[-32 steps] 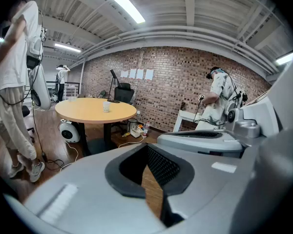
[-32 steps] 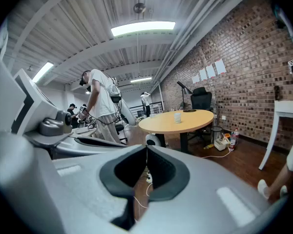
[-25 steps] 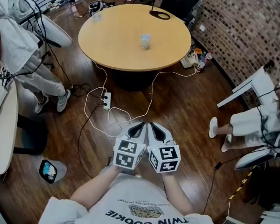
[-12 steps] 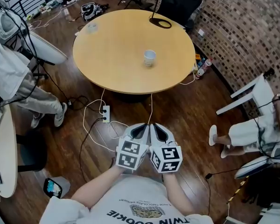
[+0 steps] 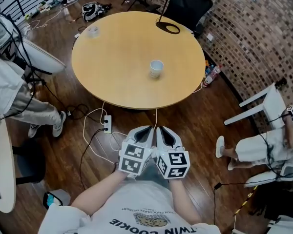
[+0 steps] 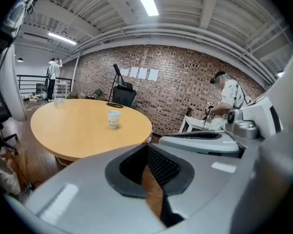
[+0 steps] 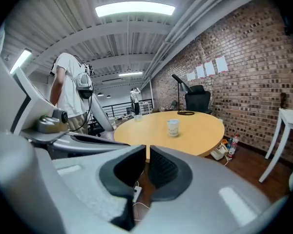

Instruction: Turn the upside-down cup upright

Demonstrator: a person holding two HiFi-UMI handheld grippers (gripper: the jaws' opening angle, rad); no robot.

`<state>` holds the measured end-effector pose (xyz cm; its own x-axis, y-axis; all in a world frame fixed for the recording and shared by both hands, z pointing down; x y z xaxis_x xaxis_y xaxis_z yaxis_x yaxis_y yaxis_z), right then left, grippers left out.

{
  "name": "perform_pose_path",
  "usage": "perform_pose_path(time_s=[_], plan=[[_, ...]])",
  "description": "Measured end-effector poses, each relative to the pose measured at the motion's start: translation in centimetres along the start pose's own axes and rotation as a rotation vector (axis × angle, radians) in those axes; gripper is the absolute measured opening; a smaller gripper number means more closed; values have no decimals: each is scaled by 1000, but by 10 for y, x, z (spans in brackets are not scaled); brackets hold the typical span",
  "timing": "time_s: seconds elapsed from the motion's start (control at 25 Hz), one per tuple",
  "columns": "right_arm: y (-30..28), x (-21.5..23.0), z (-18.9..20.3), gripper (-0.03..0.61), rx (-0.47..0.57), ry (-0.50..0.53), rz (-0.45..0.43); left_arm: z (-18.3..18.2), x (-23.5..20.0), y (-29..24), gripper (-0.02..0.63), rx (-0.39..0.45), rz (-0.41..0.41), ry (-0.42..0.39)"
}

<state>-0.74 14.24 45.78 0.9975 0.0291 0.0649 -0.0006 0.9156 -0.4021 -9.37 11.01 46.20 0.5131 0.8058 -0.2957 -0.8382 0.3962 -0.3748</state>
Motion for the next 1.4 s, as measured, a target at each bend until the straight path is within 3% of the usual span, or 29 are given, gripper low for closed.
perform_pose_path(time_s=[0.32, 0.52, 0.84, 1.04, 1.4], plan=[[-79, 36, -24, 30, -5, -12, -41, -32, -44, -62, 3, -8, -47, 0], [-138, 71, -62, 59, -13, 62, -104, -71, -74, -116, 3, -10, -101, 16], [-223, 96, -104, 95, -9, 342, -232, -110, -124, -171, 3, -7, -245, 74], [-269, 97, -114, 97, -30, 611, -278, -122, -148, -184, 3, 3, -331, 92], [-326, 75, -92, 97, -161, 916, -326, -126, -191, -177, 3, 22, -393, 147]])
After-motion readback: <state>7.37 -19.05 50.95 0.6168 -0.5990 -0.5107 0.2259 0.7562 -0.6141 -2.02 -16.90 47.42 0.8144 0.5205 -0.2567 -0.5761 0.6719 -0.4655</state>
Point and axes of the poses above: the fingertips, and each gripper's own axes: y backward along the fingers, x to its right, z out of its underside, the point moved 6 cm from there along y, backward along the fingers, and after that the axes turned 9 degrees about z, right-handed, at the moved point
